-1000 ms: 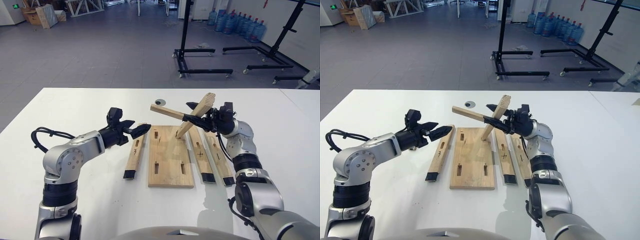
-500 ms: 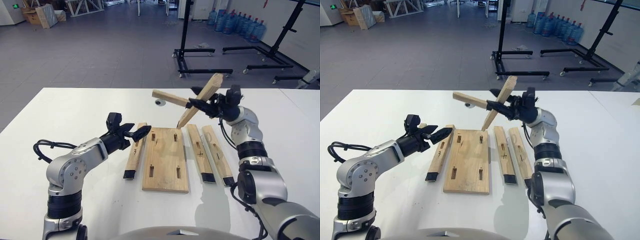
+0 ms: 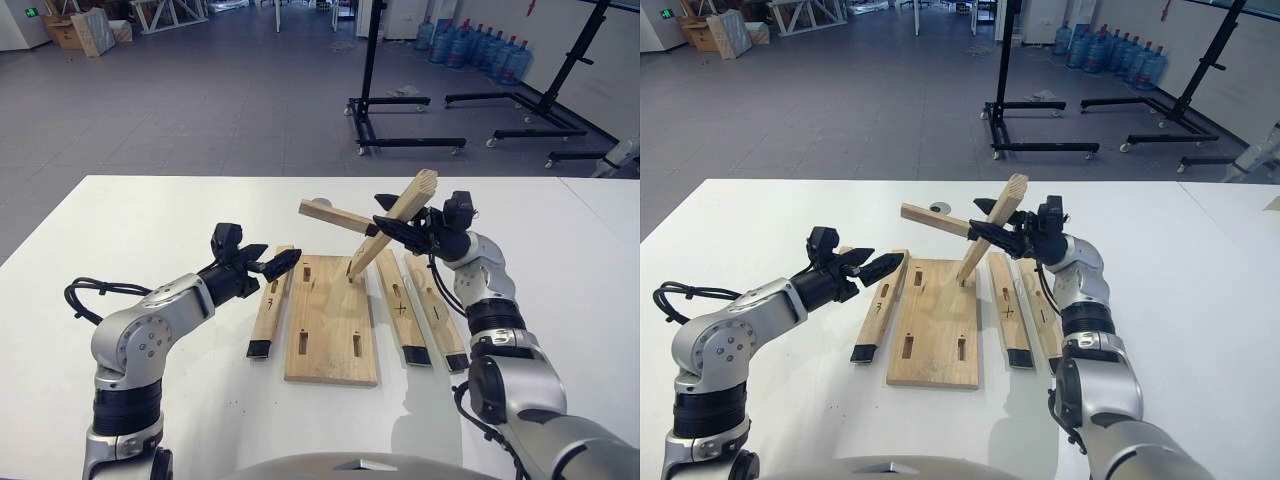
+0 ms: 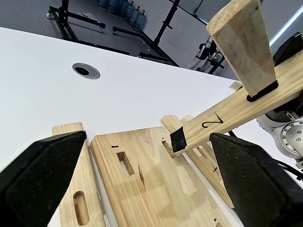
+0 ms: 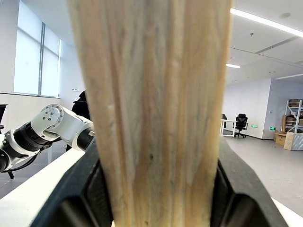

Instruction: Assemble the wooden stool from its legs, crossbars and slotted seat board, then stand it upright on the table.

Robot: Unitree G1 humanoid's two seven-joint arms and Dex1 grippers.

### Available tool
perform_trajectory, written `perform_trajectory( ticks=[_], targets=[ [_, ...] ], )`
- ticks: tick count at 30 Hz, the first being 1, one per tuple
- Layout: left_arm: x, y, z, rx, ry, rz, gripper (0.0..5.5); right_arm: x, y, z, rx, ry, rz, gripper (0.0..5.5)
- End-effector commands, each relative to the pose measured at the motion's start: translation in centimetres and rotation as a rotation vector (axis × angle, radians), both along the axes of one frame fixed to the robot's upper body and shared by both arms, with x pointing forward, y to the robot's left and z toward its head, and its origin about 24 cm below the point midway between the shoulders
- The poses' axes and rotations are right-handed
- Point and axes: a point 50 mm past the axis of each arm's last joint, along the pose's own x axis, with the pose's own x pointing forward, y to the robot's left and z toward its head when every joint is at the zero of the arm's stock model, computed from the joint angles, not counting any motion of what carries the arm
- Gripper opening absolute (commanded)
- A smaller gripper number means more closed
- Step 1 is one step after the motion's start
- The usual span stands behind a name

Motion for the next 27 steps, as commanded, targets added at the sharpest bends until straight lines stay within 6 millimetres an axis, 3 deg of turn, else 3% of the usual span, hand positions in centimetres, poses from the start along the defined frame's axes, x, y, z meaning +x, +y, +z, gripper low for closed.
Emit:
perform_trajectory(
  ticks=[1,11,19,27],
  targets=[
    [0.1,-0.1,0.1,0.013,0.004,-0.019,4.79,-0.1,-0.3,0.0,-0.022,-0.002,-0.008,2.09],
    [0.1,-0.1,0.1,0.013,0.007,-0.020,4.79,-0.2,0.1,-1.2,-0.101,0.004,-0.001,2.09],
    [0.0,-0.2,0.1,0.009,0.008,-0.021,4.79,0.0,-0.1,-0.6,-0.119,-0.027,-0.003,2.09],
    [-0.1,-0.4,0.0,0.006,0.004,-0.022,4.79,-0.8,1.5,-2.8,-0.167,0.051,0.085,2.09]
  ],
)
